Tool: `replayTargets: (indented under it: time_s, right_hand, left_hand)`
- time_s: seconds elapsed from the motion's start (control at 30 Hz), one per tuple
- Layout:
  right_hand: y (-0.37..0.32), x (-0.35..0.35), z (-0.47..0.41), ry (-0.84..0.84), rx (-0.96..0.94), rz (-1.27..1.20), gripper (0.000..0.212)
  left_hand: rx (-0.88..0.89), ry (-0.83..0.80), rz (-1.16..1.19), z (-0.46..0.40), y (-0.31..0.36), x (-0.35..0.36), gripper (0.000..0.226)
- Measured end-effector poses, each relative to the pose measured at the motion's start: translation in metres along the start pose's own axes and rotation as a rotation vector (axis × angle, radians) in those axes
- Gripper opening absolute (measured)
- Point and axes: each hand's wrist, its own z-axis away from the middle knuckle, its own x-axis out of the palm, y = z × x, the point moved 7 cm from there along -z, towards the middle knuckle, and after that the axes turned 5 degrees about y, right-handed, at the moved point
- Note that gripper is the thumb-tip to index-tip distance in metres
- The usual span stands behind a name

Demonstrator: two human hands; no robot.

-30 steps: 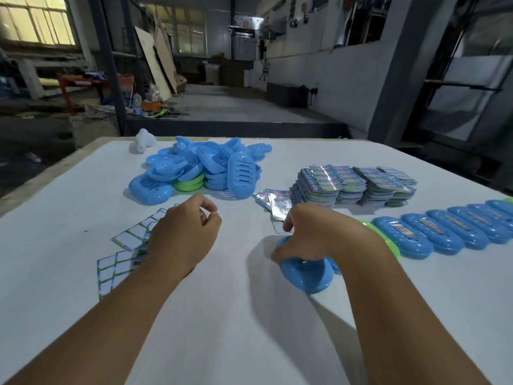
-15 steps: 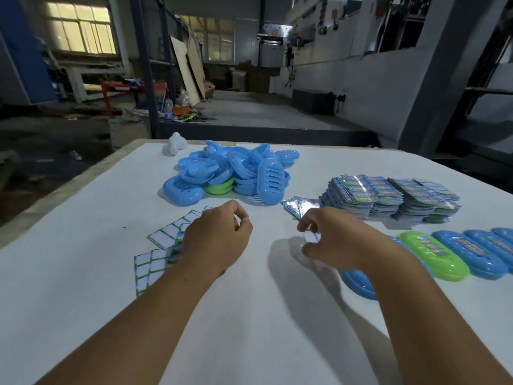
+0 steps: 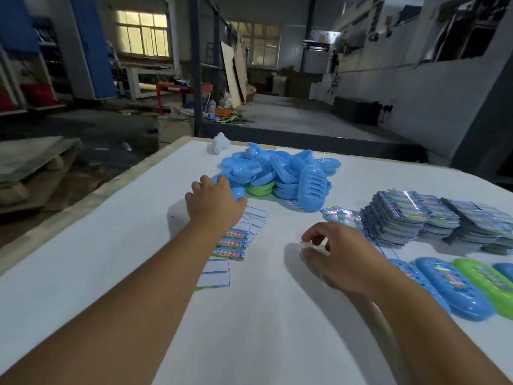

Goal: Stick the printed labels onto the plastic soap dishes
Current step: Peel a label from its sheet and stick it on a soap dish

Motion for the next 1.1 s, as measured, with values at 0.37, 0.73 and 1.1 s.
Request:
replayTargets:
  time_s: [0.37, 0.73, 1.1]
  right_hand:
    - [0.001, 0.007, -0.002, -0.003, 0.001, -0.039, 0.017]
    - [0.0, 0.005, -0.002, -0.006, -0.004, -0.043, 0.019]
    - [-0.007, -0.006, -0.001, 0.128, 0.002, -0.255, 0.039]
  left_hand:
    - [-0.114, -0.051, 0.134, -0.028, -0.003, 0.027, 0.082]
    - [-0.023, 0.167, 0.268, -0.023, -0.018, -0.008, 0.041]
    - [0.159, -0.088, 0.832, 0.037, 0.004, -0.058, 0.024]
